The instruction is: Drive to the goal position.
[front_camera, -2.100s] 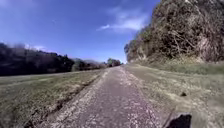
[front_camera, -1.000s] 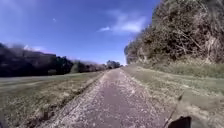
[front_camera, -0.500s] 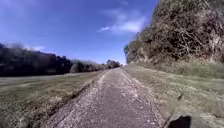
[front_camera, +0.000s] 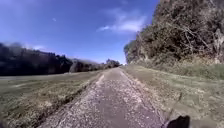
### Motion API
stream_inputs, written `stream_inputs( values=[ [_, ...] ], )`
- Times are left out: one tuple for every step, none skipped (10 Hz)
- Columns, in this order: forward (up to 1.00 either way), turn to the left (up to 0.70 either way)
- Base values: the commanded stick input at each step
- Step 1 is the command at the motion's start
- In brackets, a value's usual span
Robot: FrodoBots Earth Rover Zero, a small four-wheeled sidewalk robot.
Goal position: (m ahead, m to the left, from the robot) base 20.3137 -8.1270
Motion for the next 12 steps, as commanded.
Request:
stream_inputs(
  values=[
    [0.50,0.00],
    [0.50,0.00],
    [0.50,0.00],
    [0.50,0.00],
    [0.50,0.00],
    [0.50,0.00],
    [0.50,0.00],
    [0.50,0.00],
    [0.50,0.00],
    [0.50,0.00],
    [0.50,0.00],
    [0.50,0.00]
  ],
)
